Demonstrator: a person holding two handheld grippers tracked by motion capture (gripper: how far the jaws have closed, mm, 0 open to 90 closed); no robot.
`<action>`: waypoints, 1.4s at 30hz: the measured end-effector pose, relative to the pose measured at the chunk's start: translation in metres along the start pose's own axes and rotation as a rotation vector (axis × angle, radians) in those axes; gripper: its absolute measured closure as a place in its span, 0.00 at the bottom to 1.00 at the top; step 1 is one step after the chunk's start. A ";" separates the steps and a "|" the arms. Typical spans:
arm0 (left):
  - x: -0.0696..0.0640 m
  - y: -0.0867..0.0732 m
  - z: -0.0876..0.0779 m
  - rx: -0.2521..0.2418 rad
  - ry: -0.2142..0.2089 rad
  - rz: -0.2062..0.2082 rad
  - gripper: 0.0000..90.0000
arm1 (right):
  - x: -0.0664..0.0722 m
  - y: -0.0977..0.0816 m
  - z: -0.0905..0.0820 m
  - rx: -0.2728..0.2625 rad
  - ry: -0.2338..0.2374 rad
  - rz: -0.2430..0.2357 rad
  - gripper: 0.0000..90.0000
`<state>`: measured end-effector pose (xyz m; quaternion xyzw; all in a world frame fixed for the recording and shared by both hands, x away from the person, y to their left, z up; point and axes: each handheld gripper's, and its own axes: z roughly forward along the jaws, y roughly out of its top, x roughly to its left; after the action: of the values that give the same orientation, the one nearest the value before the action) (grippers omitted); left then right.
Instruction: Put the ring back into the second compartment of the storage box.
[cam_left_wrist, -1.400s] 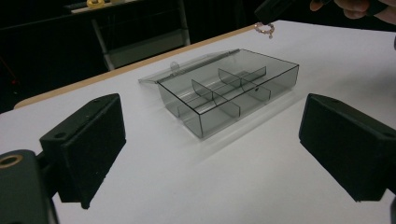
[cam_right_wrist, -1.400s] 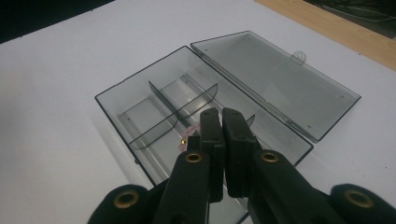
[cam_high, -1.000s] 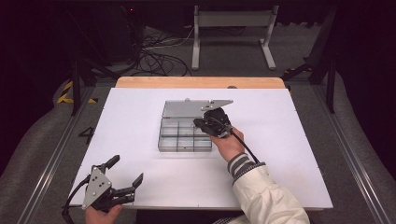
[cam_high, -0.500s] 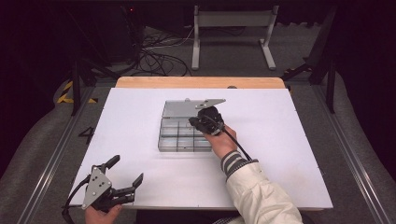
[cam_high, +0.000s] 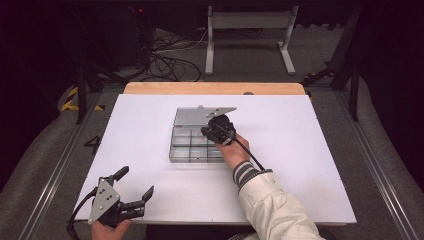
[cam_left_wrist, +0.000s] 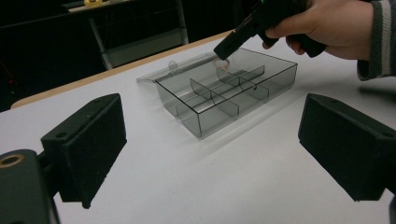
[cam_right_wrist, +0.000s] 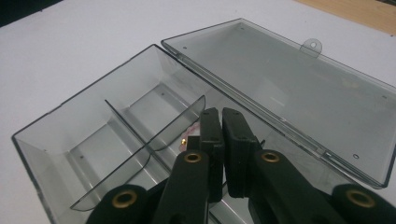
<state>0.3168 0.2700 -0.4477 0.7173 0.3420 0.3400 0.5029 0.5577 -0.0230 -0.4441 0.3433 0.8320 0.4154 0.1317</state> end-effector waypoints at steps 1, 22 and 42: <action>0.000 0.000 0.000 0.000 0.000 0.000 0.09 | 0.000 0.000 0.001 0.005 0.000 0.004 0.98; 0.000 0.000 0.000 0.002 -0.002 -0.001 0.09 | 0.003 0.002 0.018 0.064 0.002 0.015 0.98; 0.000 0.000 0.001 0.001 -0.004 -0.005 0.09 | -0.002 0.007 0.007 0.043 0.027 0.023 0.56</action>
<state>0.3173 0.2697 -0.4477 0.7174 0.3429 0.3370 0.5042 0.5660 -0.0172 -0.4434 0.3499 0.8384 0.4038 0.1082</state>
